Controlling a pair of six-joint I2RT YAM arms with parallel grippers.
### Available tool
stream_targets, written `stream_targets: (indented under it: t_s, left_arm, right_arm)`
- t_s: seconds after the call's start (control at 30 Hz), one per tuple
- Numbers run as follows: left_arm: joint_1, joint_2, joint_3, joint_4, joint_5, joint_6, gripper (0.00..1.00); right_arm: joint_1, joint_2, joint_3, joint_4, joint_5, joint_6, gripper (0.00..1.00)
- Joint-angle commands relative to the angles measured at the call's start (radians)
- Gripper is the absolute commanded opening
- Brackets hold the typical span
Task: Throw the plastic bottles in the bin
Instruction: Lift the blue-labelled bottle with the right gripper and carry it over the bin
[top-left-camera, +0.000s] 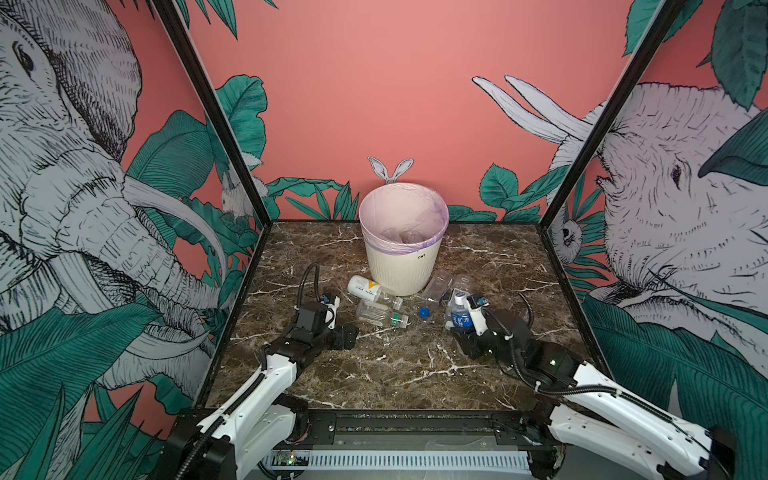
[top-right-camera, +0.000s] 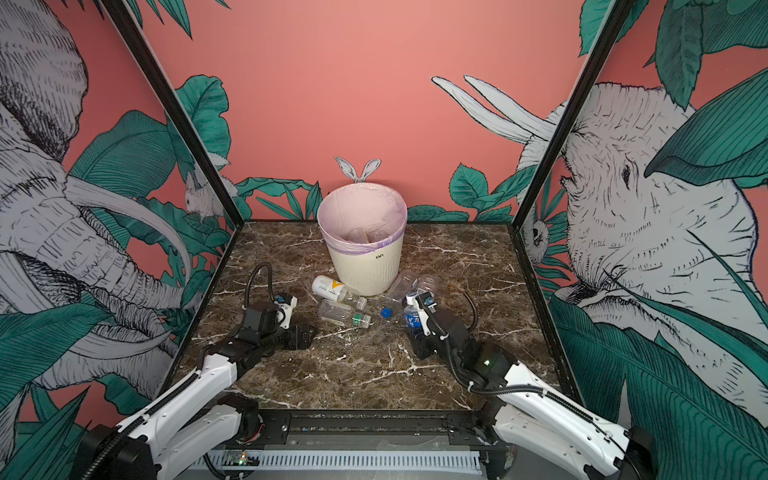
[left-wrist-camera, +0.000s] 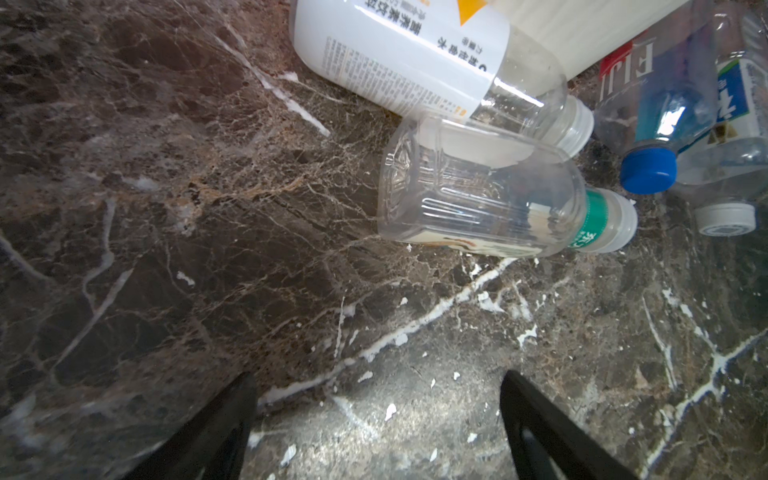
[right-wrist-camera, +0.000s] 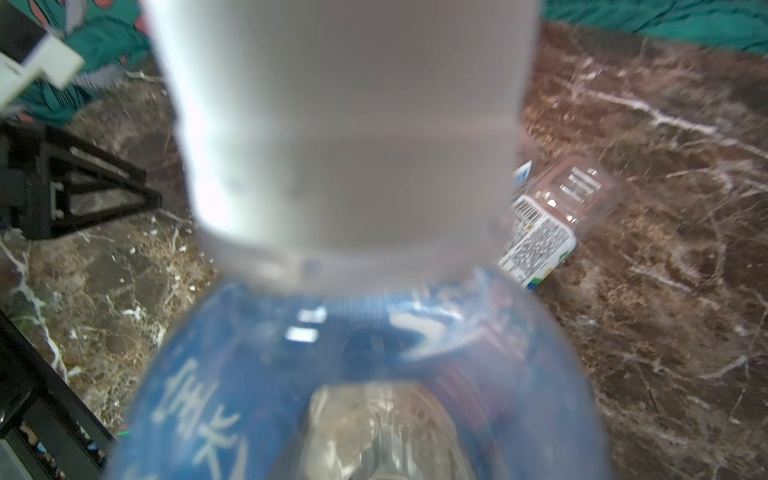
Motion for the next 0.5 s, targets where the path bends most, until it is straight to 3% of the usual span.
stream_targets:
  t_s: [0.0, 0.13, 0.23, 0.47]
  left_arm:
    - [-0.003, 0.002, 0.015, 0.011, -0.006, 0.001, 0.93]
    - [-0.003, 0.007, 0.017, 0.010, -0.005, 0.002, 0.93]
    - [-0.003, 0.004, 0.017, 0.011, -0.008, 0.001, 0.92]
    - [-0.003, 0.000, 0.015, 0.013, -0.007, 0.001, 0.93]
  right_arm:
    - [0.007, -0.035, 0.056, 0.002, 0.081, 0.003, 0.44]
    - [0.006, -0.030, 0.197, -0.012, 0.138, -0.014, 0.44]
    - [0.006, 0.054, 0.385, -0.035, 0.174, -0.070, 0.45]
    - [-0.013, 0.491, 0.956, -0.069, 0.191, -0.218, 0.44]
